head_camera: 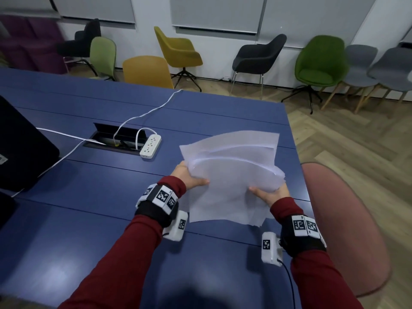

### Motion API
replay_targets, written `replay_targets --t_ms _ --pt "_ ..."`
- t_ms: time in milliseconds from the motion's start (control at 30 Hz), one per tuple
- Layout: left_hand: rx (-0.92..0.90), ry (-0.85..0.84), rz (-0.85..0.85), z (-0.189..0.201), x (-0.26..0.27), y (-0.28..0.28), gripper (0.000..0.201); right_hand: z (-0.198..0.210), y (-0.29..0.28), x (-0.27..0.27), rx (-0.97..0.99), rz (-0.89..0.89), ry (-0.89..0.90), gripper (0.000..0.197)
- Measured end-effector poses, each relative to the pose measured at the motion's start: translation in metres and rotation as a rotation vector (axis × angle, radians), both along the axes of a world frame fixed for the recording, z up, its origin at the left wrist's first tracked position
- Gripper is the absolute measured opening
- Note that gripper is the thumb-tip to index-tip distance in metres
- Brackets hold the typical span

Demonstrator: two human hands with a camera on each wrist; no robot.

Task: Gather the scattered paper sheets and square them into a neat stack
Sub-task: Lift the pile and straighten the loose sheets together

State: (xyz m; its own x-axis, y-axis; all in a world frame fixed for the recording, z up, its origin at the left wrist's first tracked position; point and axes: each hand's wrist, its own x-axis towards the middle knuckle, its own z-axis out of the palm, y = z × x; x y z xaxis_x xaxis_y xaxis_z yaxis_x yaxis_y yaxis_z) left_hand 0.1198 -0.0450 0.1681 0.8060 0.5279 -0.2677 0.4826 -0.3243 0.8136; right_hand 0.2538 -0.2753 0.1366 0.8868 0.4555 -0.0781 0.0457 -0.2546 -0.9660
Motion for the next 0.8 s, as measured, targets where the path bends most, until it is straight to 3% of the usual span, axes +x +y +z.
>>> replay_targets --t_ms 100,133,200,300,400,500,633,733,800 --pt "-0.013 -0.031 0.096 -0.027 0.013 0.002 0.089 -0.003 0.007 0.004 -0.026 -0.064 -0.046 0.029" --pt "-0.027 -0.051 0.129 -0.018 0.012 -0.004 0.089 -0.004 0.009 0.006 -0.051 -0.100 -0.061 0.023" --pt "-0.115 -0.189 0.218 0.000 0.011 -0.017 0.075 -0.003 0.010 0.005 -0.078 -0.165 -0.083 0.017" --pt "-0.278 -0.466 0.412 0.024 0.010 -0.027 0.048 0.000 0.010 -0.001 -0.075 -0.202 -0.104 0.030" --pt "-0.366 -0.619 0.520 0.038 0.012 -0.030 0.059 -0.002 0.009 -0.006 -0.064 -0.205 -0.104 0.031" --pt "-0.421 -0.593 0.648 0.047 0.020 -0.031 0.065 -0.005 0.008 -0.005 -0.047 -0.192 -0.075 0.020" --pt "-0.401 -0.584 0.728 0.048 0.031 -0.030 0.063 -0.008 0.002 -0.002 -0.046 -0.177 -0.017 0.025" --pt "-0.209 -0.542 0.664 0.040 0.036 -0.035 0.040 -0.008 -0.001 -0.002 -0.029 -0.161 0.031 0.023" --pt "-0.088 -0.480 0.612 0.033 0.036 -0.040 0.036 -0.007 -0.001 -0.003 -0.015 -0.135 0.038 0.023"
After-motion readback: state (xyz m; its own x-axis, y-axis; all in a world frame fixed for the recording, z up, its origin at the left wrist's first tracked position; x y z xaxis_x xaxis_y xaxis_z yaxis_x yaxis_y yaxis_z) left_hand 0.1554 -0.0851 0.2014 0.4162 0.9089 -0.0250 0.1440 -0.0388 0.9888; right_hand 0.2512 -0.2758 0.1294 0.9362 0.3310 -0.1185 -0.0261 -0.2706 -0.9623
